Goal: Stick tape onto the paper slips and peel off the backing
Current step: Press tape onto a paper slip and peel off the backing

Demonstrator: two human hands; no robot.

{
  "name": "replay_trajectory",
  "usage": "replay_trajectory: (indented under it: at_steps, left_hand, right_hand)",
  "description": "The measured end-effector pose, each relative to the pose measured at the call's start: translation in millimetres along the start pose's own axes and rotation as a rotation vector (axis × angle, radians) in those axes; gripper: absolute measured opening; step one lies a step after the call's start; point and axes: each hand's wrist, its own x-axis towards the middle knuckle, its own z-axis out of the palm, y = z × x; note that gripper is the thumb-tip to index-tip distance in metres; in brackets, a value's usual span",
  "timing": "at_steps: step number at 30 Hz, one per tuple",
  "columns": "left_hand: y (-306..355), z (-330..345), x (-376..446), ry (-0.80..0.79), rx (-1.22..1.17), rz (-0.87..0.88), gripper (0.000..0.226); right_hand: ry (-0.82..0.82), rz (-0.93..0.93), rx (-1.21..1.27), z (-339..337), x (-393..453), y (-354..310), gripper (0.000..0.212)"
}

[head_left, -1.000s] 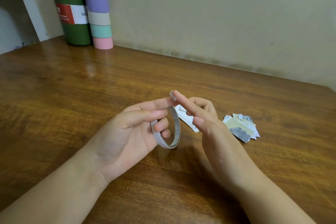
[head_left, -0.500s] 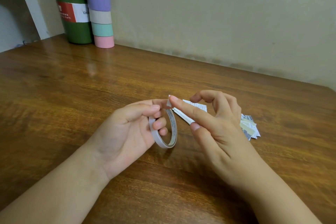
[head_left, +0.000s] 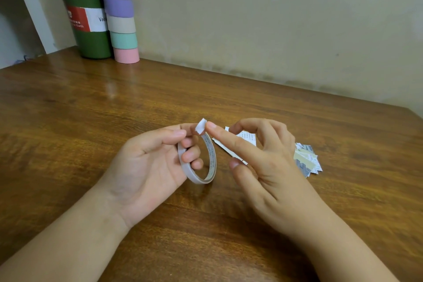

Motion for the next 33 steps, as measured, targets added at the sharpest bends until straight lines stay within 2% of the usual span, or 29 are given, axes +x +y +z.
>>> replay_trajectory:
  at_steps: [10,13,16,18,21,24,27,29,33]
  left_hand:
    - [3,-2,0,0.037,-0.043,0.016,0.030]
    - [5,-5,0,0.071,-0.023,0.036,0.037]
    - [2,-4,0,0.107,0.095,0.061,0.052]
    - [-1,-1,2,0.135,0.194,0.083,0.055]
    - [2,12,2,0.198,0.398,0.060,0.031]
    - [5,32,4,0.176,0.759,-0.006,0.019]
    - [1,46,14,0.142,0.957,0.026,0.023]
    - [-4,51,21,0.156,1.025,0.061,0.023]
    - [-22,50,31,0.187,0.976,0.117,0.026]
  right_hand:
    - [0.066,-0.015,0.097,5,-1,8,0.047]
    - [0.122,0.031,0.152,5,-3,16,0.045]
    - [0.177,0.117,0.246,6,-3,20,0.042]
    - [0.228,0.169,0.298,7,-2,20,0.035]
    - [0.311,0.197,0.319,5,1,21,0.022]
    - [0.379,0.147,0.283,0,1,20,0.009]
    - [0.418,0.117,0.272,-2,1,19,0.007]
    - [0.446,0.135,0.255,-3,1,20,0.007]
    - [0.489,0.250,0.271,-4,1,27,0.005]
